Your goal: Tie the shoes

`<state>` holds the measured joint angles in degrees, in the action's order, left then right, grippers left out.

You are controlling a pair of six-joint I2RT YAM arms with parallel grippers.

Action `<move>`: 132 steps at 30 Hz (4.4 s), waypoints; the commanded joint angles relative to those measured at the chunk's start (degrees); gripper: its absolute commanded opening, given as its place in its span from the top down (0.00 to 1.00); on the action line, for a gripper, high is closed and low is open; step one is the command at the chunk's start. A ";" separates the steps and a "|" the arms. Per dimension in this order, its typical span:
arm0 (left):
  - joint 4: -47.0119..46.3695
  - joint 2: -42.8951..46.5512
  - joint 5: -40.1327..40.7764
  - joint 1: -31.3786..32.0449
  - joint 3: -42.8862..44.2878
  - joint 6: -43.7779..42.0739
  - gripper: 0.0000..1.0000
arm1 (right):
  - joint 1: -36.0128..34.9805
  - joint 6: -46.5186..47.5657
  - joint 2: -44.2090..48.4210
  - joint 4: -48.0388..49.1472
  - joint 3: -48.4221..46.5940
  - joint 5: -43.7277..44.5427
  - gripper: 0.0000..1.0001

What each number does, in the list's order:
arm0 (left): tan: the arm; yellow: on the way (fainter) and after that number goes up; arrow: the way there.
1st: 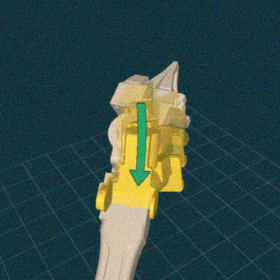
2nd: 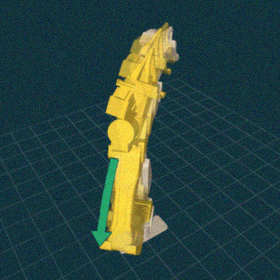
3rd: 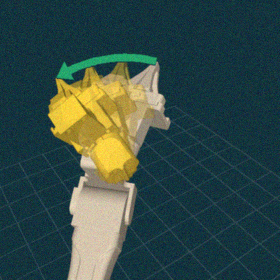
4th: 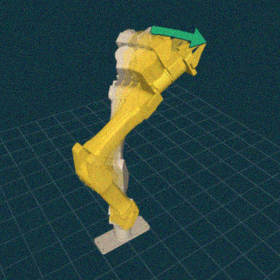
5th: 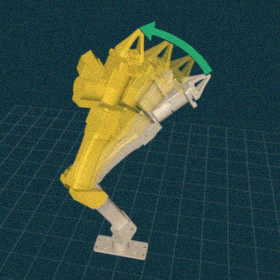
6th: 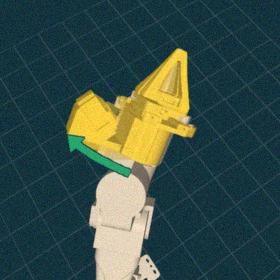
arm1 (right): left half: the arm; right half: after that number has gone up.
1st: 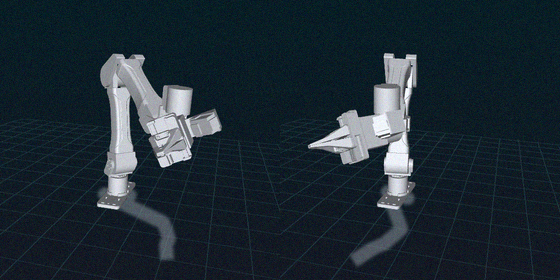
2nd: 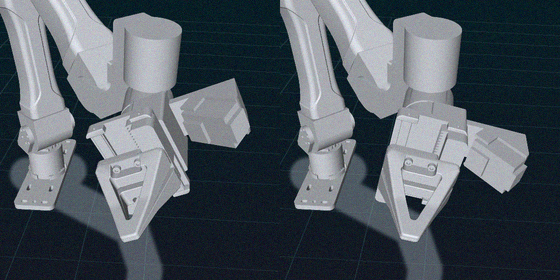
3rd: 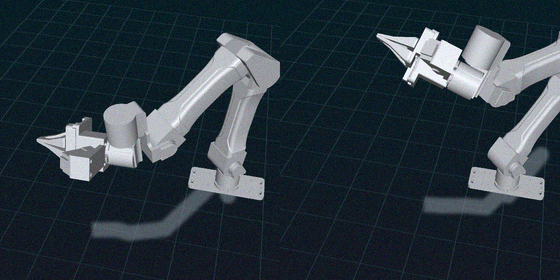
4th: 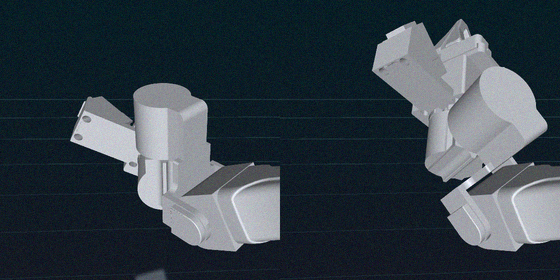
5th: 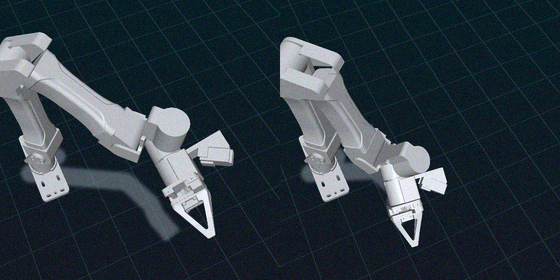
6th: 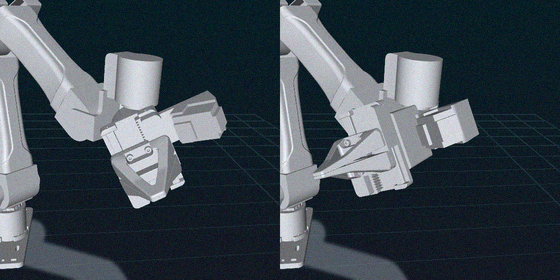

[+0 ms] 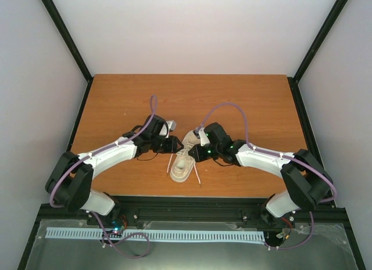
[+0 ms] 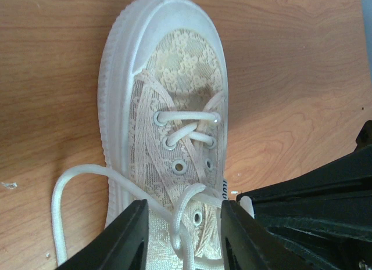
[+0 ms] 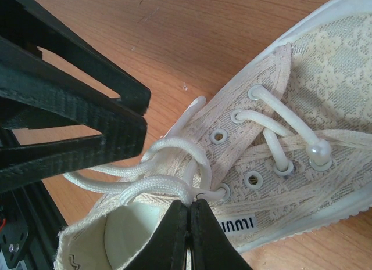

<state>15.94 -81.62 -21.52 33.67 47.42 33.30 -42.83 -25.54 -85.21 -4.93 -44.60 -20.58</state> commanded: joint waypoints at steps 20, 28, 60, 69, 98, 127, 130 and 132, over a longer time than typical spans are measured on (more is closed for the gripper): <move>-3.51 -4.88 -4.68 -0.54 -0.57 3.50 0.81 | -0.44 1.54 0.39 0.82 0.68 -0.52 0.97; -6.54 -4.72 -5.32 -0.54 -1.68 3.87 0.99 | -0.41 1.89 0.83 -0.16 -0.24 0.90 0.97; -20.41 1.65 -6.15 -0.54 -9.23 -0.75 0.99 | -2.32 2.32 -8.34 1.46 -4.87 0.45 0.97; -22.41 3.14 -4.66 -0.54 -11.09 -0.87 0.99 | -2.52 1.98 -9.28 1.36 -4.18 1.17 0.97; -11.40 8.23 0.86 -0.61 -7.50 -1.31 0.54 | -2.52 1.04 -7.43 3.25 -1.72 2.47 0.97; -12.63 -4.26 -12.35 -4.47 -4.21 0.22 0.71 | -2.52 1.46 -7.78 3.34 -2.07 1.92 0.97; -13.17 -3.90 -12.71 -4.45 -4.48 0.41 0.72 | -2.52 1.40 -7.87 3.35 -2.07 1.87 0.97; -13.53 -3.81 -12.99 -4.43 -4.65 0.54 0.71 | -2.52 1.45 -7.87 3.34 -2.09 1.81 0.97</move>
<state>5.10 -86.00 -32.51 29.56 42.00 33.26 -45.06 -24.43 -93.60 -1.26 -47.40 -19.73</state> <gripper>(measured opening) 0.285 0.031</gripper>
